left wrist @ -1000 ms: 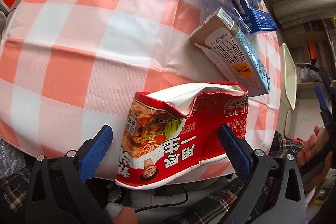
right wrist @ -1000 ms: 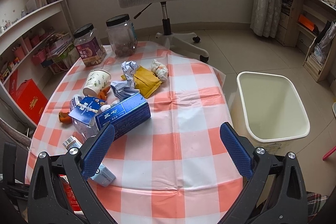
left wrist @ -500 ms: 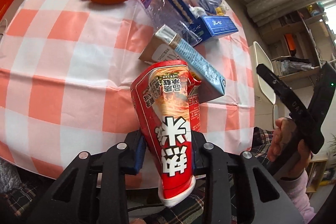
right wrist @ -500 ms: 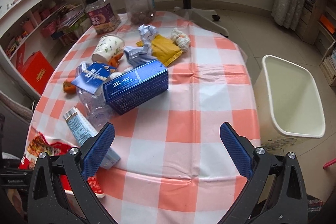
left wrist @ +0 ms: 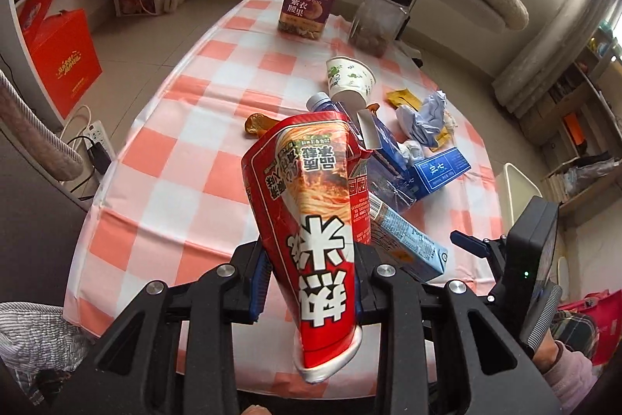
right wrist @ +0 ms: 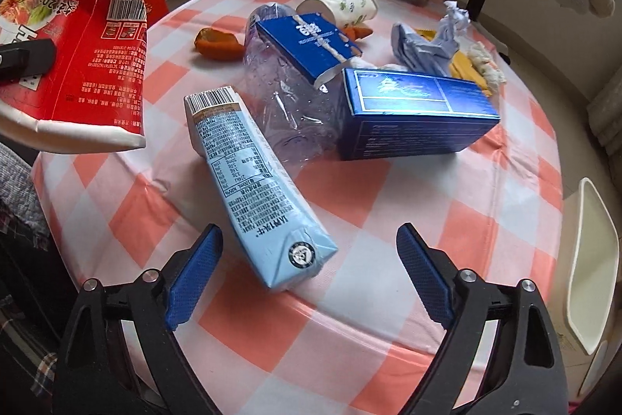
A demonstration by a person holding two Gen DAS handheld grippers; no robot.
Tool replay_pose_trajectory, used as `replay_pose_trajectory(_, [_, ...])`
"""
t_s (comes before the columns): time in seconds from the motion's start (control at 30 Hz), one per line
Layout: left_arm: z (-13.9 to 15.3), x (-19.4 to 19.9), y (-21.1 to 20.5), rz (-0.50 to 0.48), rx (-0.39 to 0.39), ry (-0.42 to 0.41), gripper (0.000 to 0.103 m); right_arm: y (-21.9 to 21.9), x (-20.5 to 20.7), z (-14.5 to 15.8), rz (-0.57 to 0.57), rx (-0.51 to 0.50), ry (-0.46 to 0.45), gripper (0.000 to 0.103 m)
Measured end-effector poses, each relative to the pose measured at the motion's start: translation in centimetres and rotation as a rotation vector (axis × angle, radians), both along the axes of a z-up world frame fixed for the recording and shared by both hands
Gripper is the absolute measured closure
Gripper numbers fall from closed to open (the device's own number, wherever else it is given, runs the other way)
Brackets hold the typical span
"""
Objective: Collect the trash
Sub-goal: 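Grasp the light blue milk carton with the right gripper while the left holds the wrapper, then drop the milk carton into the bin with the right gripper while the left drops the wrapper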
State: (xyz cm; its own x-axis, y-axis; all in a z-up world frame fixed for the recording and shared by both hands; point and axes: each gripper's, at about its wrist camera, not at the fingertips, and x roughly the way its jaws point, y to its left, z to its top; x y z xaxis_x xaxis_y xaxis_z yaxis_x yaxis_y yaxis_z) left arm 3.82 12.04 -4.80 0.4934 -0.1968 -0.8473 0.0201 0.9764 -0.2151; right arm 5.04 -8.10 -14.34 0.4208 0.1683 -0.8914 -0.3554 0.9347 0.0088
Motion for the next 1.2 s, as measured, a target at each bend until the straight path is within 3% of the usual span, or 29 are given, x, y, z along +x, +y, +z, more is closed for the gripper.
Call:
replay_pose_trajectory(0.07, [-0.4, 0.2, 0.3, 0.006, 0.005, 0.006, 0.071, 0.1, 0.7, -0.6, -0.013, 0.031, 0.037, 0.029])
replay_pose_trajectory(0.13, [-0.4, -0.5, 0.6, 0.015, 0.001, 0.009, 0.071, -0.1, 1.4, -1.2, -0.026, 0.092, 0.089, 0.060])
replay_pose_trajectory(0.23, [-0.3, -0.3, 0.9, 0.035, 0.002, -0.002, 0.071, -0.2, 1.4, -1.0, -0.035, 0.150, 0.110, 0.067])
replay_pose_trajectory(0.43, [1.1, -0.2, 0.9, 0.067, 0.020, -0.072, 0.071, -0.4, -0.4, 2.1, -0.006, 0.241, 0.060, 0.069])
replay_pose_trajectory(0.63, [2.7, 0.0, -0.2, 0.084, 0.040, -0.162, 0.071, -2.6, -1.8, 7.3, -0.053, 0.282, -0.096, 0.069])
replay_pose_trajectory(0.87, [5.2, 0.6, -2.6, 0.065, 0.027, -0.277, 0.071, -7.1, -0.5, 13.3, -0.188, 0.286, -0.273, 0.069])
replay_pose_trajectory(1.2, [5.3, 2.2, -7.5, -0.027, 0.000, -0.313, 0.071, -15.7, 1.2, 17.5, -0.434, 0.212, -0.420, 0.069])
